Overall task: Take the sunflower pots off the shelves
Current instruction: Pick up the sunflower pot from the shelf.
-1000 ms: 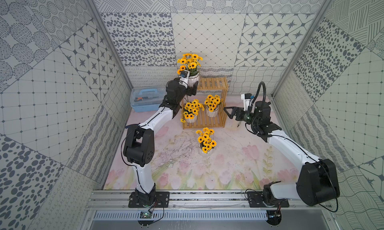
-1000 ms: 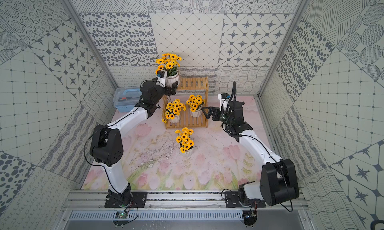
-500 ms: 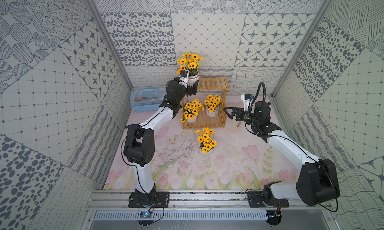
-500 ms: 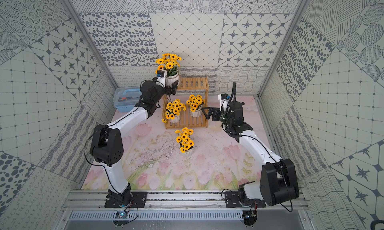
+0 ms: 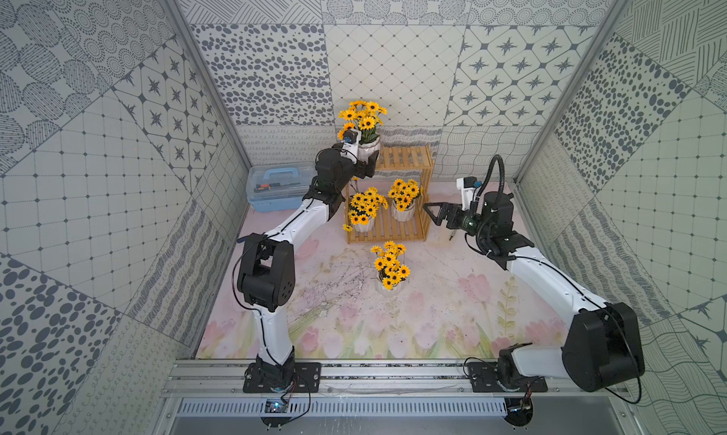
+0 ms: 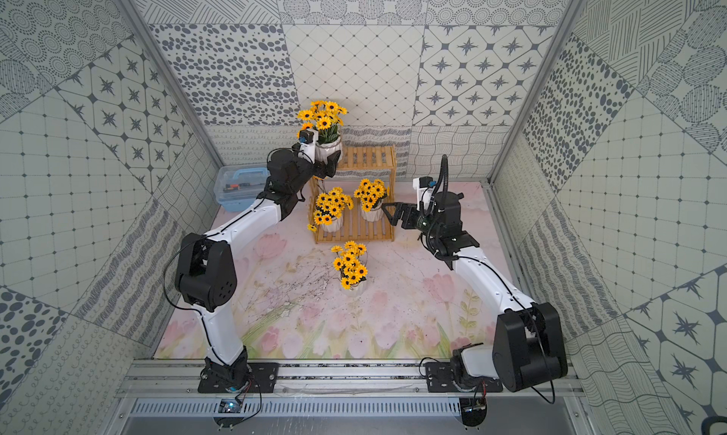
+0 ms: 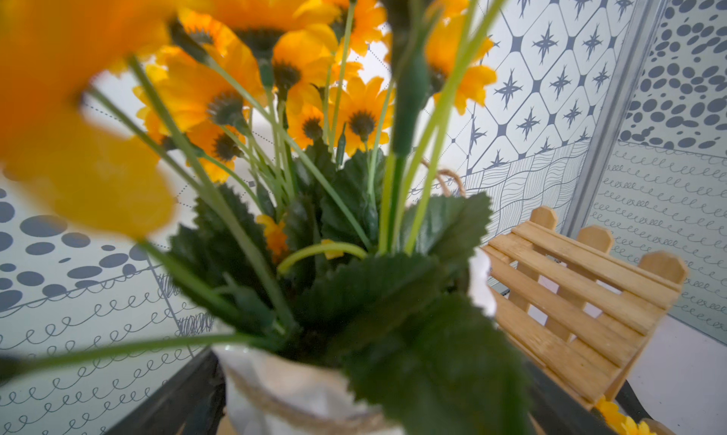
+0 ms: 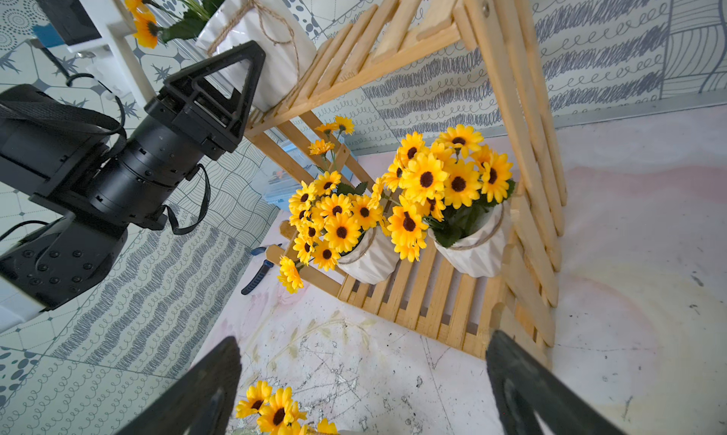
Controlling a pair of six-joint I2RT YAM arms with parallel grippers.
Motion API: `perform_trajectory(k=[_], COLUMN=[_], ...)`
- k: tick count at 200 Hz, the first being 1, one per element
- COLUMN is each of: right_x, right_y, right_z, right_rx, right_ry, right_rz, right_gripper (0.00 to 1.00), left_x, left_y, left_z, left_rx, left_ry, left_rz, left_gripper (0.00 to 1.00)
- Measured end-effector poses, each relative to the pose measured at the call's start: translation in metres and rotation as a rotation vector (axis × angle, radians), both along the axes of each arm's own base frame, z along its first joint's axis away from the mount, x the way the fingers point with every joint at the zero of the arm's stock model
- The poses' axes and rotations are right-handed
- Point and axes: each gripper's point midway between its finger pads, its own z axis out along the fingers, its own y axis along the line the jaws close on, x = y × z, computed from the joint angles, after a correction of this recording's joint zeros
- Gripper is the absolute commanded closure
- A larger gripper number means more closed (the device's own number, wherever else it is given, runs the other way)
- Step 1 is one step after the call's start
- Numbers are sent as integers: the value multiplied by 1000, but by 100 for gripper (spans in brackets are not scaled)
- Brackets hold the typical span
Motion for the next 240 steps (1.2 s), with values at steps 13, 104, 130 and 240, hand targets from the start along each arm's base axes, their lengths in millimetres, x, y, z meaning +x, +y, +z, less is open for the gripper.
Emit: perform_trajectory(k=[13, 104, 130, 240], right_x=[0, 0, 0, 119], right_y=[0, -1, -1, 17], right_z=[0, 0, 0, 201], right_rx=[-1, -1, 0, 98], right_ry=[-1, -1, -1, -278], right_rz=[1, -3, -1, -44], right_gripper=[2, 2, 2, 2], left_x=[1, 3, 2, 1], left_y=[0, -4, -5, -7], left_z=[-1, -2, -2, -4], left_rx=[1, 2, 3, 4], left_ry=[2, 3, 3, 4], left_rz=[0, -14, -24, -36], left_gripper=[3, 6, 4, 3])
